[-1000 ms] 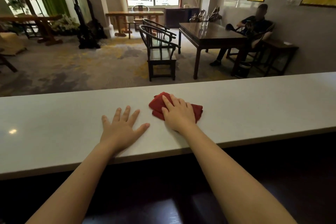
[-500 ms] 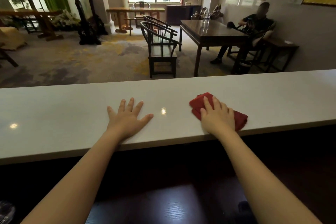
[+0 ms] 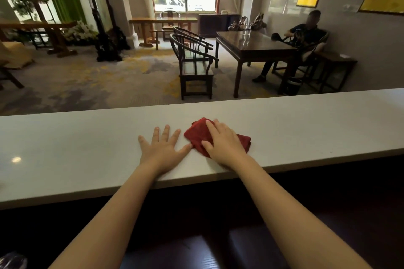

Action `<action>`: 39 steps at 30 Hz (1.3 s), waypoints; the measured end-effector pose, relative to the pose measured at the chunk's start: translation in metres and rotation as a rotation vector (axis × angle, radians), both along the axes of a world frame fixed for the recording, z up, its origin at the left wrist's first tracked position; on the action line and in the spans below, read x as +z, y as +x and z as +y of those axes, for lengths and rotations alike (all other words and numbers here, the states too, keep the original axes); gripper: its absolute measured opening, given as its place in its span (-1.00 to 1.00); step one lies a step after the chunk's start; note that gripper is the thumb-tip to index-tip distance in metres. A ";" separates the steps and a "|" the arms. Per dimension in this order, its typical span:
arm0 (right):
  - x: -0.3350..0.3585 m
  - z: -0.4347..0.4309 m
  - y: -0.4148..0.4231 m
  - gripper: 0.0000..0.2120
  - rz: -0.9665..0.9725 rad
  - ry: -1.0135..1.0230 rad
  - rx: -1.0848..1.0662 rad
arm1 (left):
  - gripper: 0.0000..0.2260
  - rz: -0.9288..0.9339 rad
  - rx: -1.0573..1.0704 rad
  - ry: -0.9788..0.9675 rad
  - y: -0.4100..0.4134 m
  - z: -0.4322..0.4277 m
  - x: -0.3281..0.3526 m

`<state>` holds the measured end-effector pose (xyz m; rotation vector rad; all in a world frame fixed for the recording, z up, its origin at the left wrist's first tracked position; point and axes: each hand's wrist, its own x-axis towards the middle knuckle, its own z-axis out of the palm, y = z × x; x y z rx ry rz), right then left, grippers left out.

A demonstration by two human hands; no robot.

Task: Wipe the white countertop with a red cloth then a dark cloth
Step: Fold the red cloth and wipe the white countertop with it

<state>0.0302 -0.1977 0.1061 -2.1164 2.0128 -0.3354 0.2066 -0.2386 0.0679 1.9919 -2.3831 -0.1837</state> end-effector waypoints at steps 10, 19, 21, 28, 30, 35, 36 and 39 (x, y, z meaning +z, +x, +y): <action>0.005 0.027 -0.010 -0.68 0.112 -0.222 -0.145 | -0.53 0.318 -0.434 -0.069 -0.035 0.005 0.032; 0.016 0.034 -0.020 -0.87 -0.081 -0.220 -0.122 | -0.71 0.152 -0.516 -0.237 -0.055 0.014 0.045; 0.021 0.038 -0.029 -0.86 -0.191 -0.234 -0.151 | -0.78 0.191 -0.484 -0.355 -0.057 0.027 0.041; 0.048 0.067 -0.046 -0.85 -0.197 -0.343 -0.063 | -0.86 0.264 -0.448 -0.433 -0.073 0.060 0.071; 0.065 0.083 -0.060 -0.86 -0.194 -0.391 -0.039 | -0.89 0.308 -0.462 -0.489 -0.083 0.077 0.089; 0.099 0.147 -0.107 -0.87 -0.209 -0.448 -0.025 | -0.92 0.463 -0.567 -0.554 -0.121 0.132 0.124; 0.100 0.163 -0.117 -0.87 -0.212 -0.448 -0.034 | -0.92 0.498 -0.593 -0.546 -0.130 0.144 0.125; 0.083 0.212 -0.144 -0.87 -0.213 -0.408 -0.086 | -0.92 0.551 -0.665 -0.429 -0.159 0.183 0.109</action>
